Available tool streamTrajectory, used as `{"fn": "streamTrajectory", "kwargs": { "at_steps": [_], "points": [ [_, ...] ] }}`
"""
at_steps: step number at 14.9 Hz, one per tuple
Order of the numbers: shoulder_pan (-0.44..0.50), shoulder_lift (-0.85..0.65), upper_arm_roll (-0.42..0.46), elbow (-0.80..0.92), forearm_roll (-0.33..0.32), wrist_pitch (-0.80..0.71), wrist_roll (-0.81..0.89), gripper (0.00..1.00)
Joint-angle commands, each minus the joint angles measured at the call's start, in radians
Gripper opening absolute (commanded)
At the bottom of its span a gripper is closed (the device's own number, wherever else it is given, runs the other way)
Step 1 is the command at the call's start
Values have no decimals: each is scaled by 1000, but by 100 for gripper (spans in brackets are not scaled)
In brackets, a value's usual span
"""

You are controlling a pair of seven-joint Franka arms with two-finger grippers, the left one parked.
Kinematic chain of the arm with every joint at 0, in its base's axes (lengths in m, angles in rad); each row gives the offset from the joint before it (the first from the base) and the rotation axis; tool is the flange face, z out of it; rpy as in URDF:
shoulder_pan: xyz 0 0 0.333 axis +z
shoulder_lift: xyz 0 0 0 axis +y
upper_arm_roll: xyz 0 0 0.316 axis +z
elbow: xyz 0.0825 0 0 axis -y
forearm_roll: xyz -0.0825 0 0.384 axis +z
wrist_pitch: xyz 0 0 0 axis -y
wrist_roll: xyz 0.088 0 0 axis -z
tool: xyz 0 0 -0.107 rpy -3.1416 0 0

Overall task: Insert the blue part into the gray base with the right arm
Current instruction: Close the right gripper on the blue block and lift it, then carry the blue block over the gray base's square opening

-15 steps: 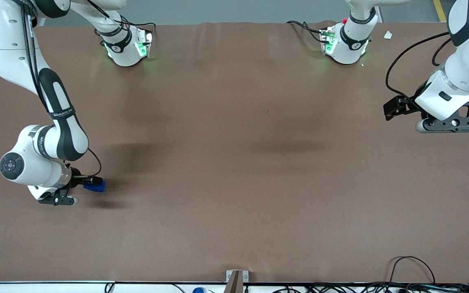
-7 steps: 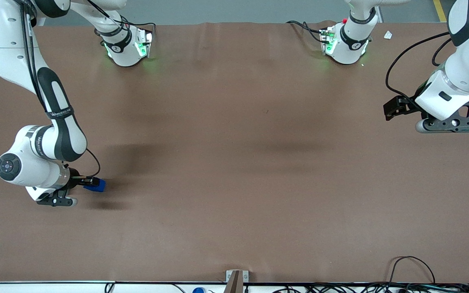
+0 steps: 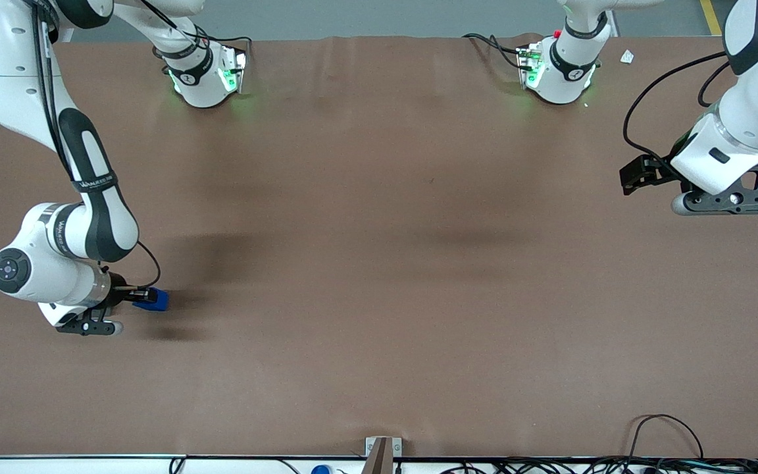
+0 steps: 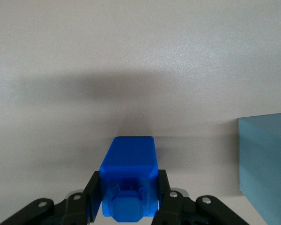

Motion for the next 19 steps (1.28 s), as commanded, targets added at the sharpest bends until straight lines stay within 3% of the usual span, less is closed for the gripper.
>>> {"fn": "streamTrajectory", "kwargs": {
  "at_steps": [1, 11, 14, 17, 19],
  "points": [
    [-4, -32, 5, 7, 4, -57, -4, 4],
    [-96, -202, 2, 53, -13, -418, -122, 3],
    [-138, -204, 1, 56, -19, -426, -200, 3],
    [-145, -191, 2, 81, -88, -421, -216, 3],
    [-150, -181, 2, 81, -98, -418, -219, 3]
  ]
}}
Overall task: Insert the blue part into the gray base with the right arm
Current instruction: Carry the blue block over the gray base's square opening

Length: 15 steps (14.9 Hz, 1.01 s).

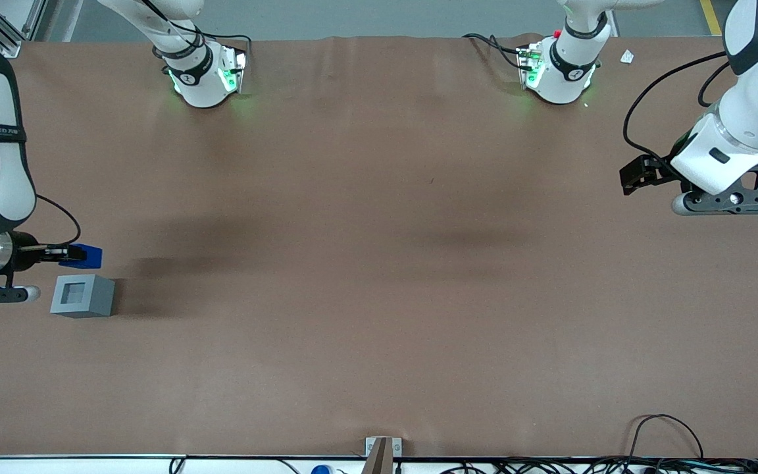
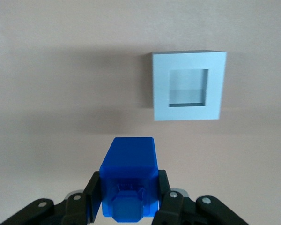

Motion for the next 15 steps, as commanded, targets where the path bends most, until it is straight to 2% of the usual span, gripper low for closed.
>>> {"fn": "streamTrajectory", "kwargs": {
  "at_steps": [1, 15],
  "points": [
    [-14, 11, 13, 8, -23, 13, -17, 3],
    [-80, 112, 15, 112, -14, 76, -25, 2]
  ]
}}
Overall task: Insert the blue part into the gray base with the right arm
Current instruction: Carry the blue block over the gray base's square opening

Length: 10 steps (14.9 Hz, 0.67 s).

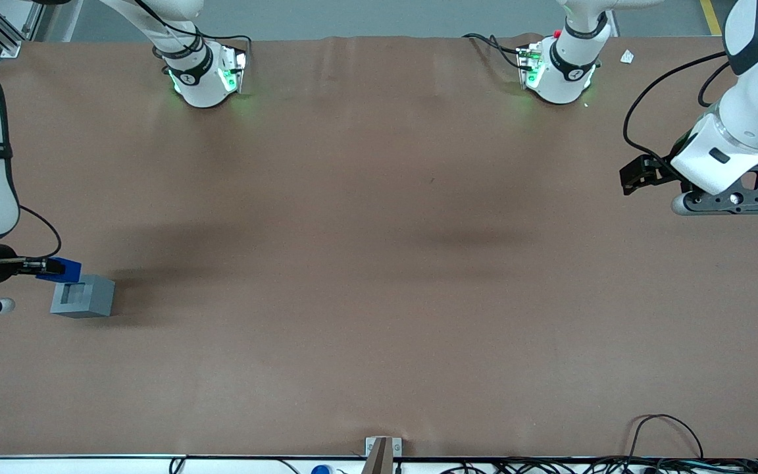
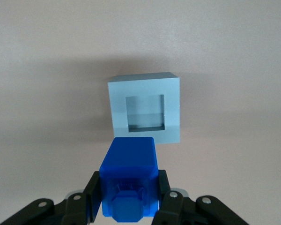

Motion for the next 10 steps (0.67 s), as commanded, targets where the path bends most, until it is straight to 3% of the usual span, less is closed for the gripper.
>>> {"fn": "streamTrajectory", "kwargs": {
  "at_steps": [1, 10],
  "points": [
    [-28, 35, 17, 29, -1, 19, -17, 2],
    [-26, 81, 22, 84, 16, 29, -34, 1]
  ]
}}
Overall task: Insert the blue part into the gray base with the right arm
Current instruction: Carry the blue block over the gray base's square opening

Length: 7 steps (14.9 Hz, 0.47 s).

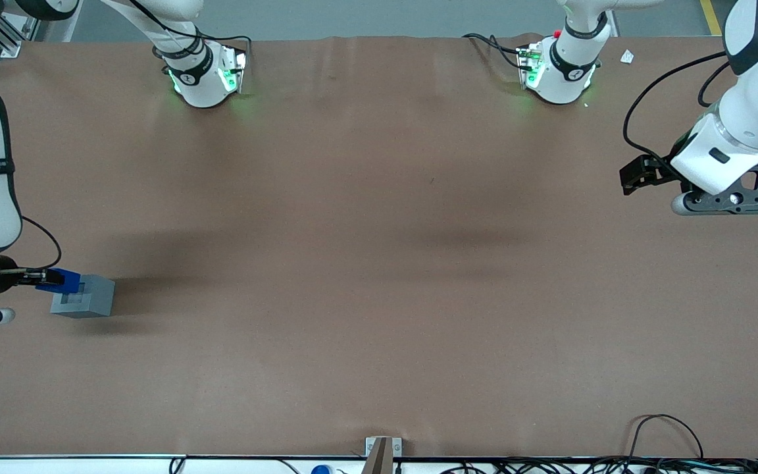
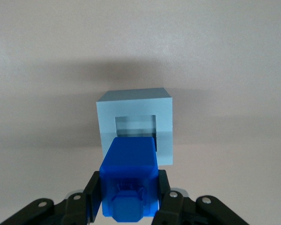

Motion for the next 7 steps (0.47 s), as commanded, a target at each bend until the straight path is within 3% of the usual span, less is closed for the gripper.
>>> {"fn": "streamTrajectory", "kwargs": {
  "at_steps": [1, 7],
  "points": [
    [-16, 12, 17, 30, 13, -13, -14, 1],
    [-15, 13, 17, 42, 13, -9, -11, 1]
  ]
}}
